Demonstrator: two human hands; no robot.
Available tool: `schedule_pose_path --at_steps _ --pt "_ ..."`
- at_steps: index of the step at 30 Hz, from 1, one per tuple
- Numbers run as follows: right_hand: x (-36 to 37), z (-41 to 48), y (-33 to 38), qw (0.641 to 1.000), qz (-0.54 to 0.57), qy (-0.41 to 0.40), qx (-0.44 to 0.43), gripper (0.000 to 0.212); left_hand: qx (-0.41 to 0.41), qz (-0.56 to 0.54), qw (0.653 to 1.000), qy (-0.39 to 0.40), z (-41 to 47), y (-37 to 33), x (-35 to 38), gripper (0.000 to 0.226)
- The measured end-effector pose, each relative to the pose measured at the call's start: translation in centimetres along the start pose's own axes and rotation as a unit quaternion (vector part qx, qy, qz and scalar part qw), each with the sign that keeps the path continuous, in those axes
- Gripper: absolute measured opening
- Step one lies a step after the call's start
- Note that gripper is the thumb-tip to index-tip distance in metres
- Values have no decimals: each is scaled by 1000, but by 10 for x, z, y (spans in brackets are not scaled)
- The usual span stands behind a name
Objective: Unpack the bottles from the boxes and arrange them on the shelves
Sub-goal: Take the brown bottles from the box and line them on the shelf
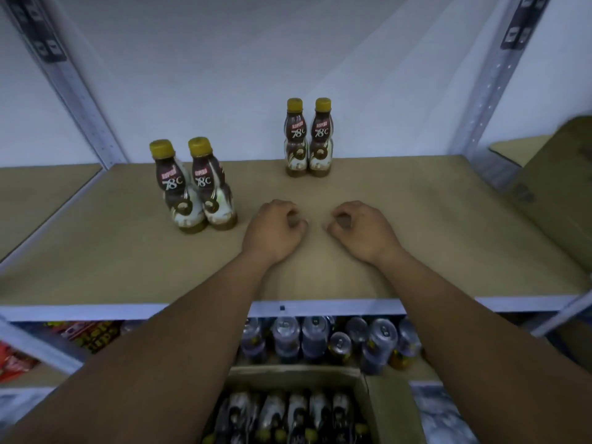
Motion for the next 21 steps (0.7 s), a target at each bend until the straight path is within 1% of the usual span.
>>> schedule_pose_path --at_steps 3,6,8,10,14,16,18,19,21 --pt "-3 -33 12 1000 -17 12 -11 39 27 28 999 18 -32 -10 -1 27" --pt "-4 -67 24 998 -43 21 -31 41 46 50 997 31 -65 -21 -4 31" --pt "-5 -92 31 998 -55 7 -38 41 65 58 996 28 -88 -26 -4 33" --pt "-7 -120 36 997 -54 -28 -42 39 89 61 994 -1 -114 -29 -7 32" --pt "-7 -175 41 993 -16 -104 -47 33 125 25 988 -92 -172 -26 -17 30" --pt "-4 -199 41 988 2 -147 -48 28 134 28 984 -114 -200 -19 -15 29" --pt "8 -220 36 986 12 -163 -36 23 117 23 988 -102 -227 -4 -4 28" --pt "18 -229 33 988 14 -153 -25 23 95 16 992 -80 -239 8 5 29" --pt "49 -247 19 995 41 -90 16 22 29 -21 999 -24 -261 37 24 30"
Point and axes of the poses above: each hand's wrist, its own z-axis towards the middle knuckle, its own x-axis out of the palm, y = z × x, the point moved 10 cm from there along z, towards the middle knuckle, and after that the axes turned 6 degrees about -z, right-handed, at the moved point
